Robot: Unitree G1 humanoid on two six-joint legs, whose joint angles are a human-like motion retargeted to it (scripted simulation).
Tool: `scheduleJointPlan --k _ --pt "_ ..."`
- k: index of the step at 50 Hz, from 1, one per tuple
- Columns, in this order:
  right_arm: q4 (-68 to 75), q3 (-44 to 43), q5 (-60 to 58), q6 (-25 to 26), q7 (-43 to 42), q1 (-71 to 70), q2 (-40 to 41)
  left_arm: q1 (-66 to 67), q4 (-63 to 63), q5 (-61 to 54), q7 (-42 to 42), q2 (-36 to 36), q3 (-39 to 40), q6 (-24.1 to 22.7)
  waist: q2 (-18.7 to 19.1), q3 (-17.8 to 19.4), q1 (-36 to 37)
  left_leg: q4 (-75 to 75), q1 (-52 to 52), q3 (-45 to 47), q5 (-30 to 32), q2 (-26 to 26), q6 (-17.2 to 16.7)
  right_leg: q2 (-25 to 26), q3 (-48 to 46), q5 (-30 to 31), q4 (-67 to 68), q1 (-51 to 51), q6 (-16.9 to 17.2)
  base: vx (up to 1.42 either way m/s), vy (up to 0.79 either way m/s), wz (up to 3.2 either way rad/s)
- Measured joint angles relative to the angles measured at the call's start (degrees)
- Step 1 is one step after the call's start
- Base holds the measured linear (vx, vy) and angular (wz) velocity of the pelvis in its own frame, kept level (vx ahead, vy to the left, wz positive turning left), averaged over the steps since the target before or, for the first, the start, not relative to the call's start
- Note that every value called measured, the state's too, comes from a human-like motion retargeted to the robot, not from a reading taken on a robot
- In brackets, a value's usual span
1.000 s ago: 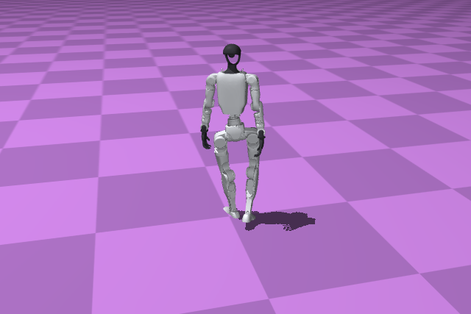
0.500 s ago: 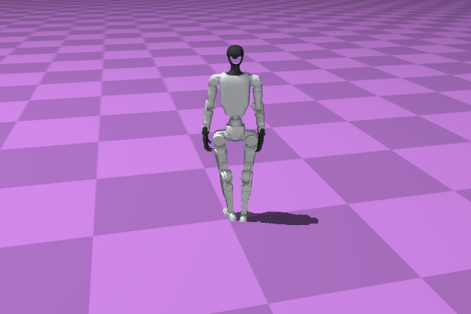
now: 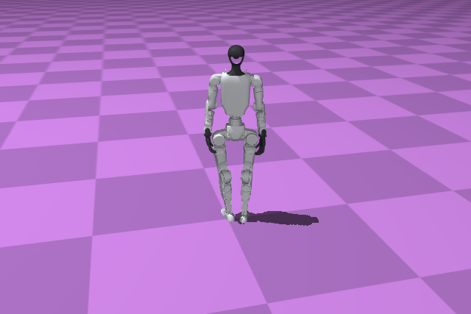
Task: In place motions
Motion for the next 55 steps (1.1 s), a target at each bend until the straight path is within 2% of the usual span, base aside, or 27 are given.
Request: scheduleJointPlan --k 7,17,27,37,55 --pt "0.25 -2.44 3.43 0.81 -0.24 -0.35 -0.94 -0.80 -3.03 2.99 0.09 0.80 -3.79 1.21 0.48 -0.20 1.04 0.00 0.01 1.80 -0.07 -0.18 0.73 1.43 1.40 0.35 -0.12 -0.06 -1.13 0.00 0.00 -0.21" --pt "-1.25 -2.35 1.87 -0.14 1.79 -0.13 -0.93 -1.54 -4.99 5.44 0.77 2.51 -6.89 1.59 0.32 -0.56 2.13 -0.14 0.61 2.73 -0.32 -0.02 0.77 1.86 2.07 0.54 -0.13 0.16 -1.40 0.00 0.00 -0.06" --pt "-1.54 -1.80 1.38 -0.20 1.74 -0.10 -0.06 -2.27 -3.20 5.39 -1.99 3.10 -6.17 2.58 -0.22 -0.55 2.56 -0.10 0.81 2.34 -0.28 -0.10 0.79 1.81 1.65 0.45 -0.01 0.40 -1.54 0.00 0.00 0.00" --pt "-1.69 -1.35 0.65 -0.29 2.20 -0.09 0.04 -2.23 -2.82 5.93 -1.51 3.75 -7.26 1.30 -0.86 -0.10 2.80 -0.04 0.92 2.24 -0.14 -0.14 0.86 1.79 1.51 0.59 0.02 0.60 -1.66 0.00 0.00 0.00" --pt "-1.03 -1.42 0.85 -0.06 1.71 0.12 -0.39 -2.16 -4.98 8.32 -4.34 4.60 -7.33 1.78 -1.03 0.19 1.71 0.26 0.51 2.45 -0.12 0.05 0.86 1.90 1.75 0.46 0.50 0.11 -1.85 0.00 0.00 0.00"
